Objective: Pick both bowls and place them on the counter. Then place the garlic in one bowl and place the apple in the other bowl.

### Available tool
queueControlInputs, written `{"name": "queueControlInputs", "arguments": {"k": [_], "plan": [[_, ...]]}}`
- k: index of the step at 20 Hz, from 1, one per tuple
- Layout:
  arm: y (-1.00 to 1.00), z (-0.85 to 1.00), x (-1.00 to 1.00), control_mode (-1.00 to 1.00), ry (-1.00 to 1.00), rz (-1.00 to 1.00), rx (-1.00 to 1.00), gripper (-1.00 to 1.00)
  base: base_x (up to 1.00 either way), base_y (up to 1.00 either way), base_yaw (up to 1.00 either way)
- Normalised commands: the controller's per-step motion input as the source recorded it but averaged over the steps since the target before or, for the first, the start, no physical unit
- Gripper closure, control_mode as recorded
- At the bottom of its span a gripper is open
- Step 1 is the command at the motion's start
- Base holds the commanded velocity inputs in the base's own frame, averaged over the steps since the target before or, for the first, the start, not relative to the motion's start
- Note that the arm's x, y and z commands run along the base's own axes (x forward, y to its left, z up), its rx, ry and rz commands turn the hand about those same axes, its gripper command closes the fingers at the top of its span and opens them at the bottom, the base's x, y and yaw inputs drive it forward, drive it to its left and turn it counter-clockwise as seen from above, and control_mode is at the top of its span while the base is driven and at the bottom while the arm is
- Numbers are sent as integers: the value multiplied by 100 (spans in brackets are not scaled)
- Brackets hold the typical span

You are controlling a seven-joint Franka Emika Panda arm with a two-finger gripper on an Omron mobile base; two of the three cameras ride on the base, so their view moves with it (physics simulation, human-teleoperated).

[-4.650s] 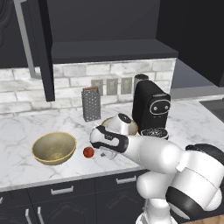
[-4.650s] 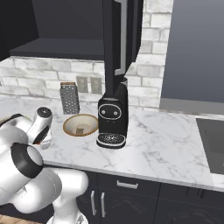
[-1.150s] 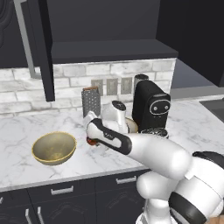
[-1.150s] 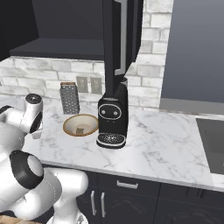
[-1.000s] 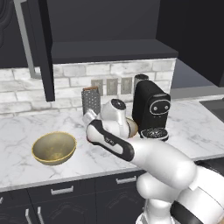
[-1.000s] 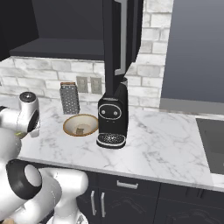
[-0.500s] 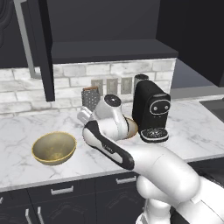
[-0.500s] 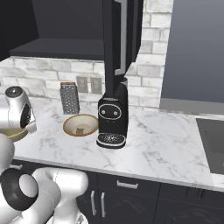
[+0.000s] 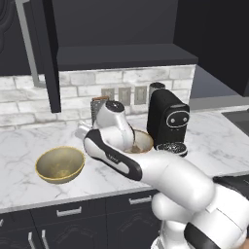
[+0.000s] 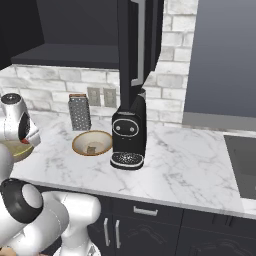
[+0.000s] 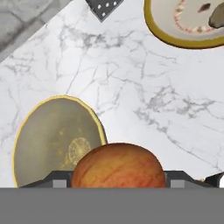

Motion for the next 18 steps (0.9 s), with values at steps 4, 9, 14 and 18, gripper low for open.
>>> {"name": "queueControlInputs", "arguments": {"k": [4,9,14,18], "plan": [[42,0,0,-100,-2,25,-13,100,0,0,0],[52,-4,0,-100,0,24,-13,100,0,0,0],[50,-17,0,-100,0,21,-10,100,0,0,0],[25,-23,0,-100,0,16,-5,100,0,0,0]]}}
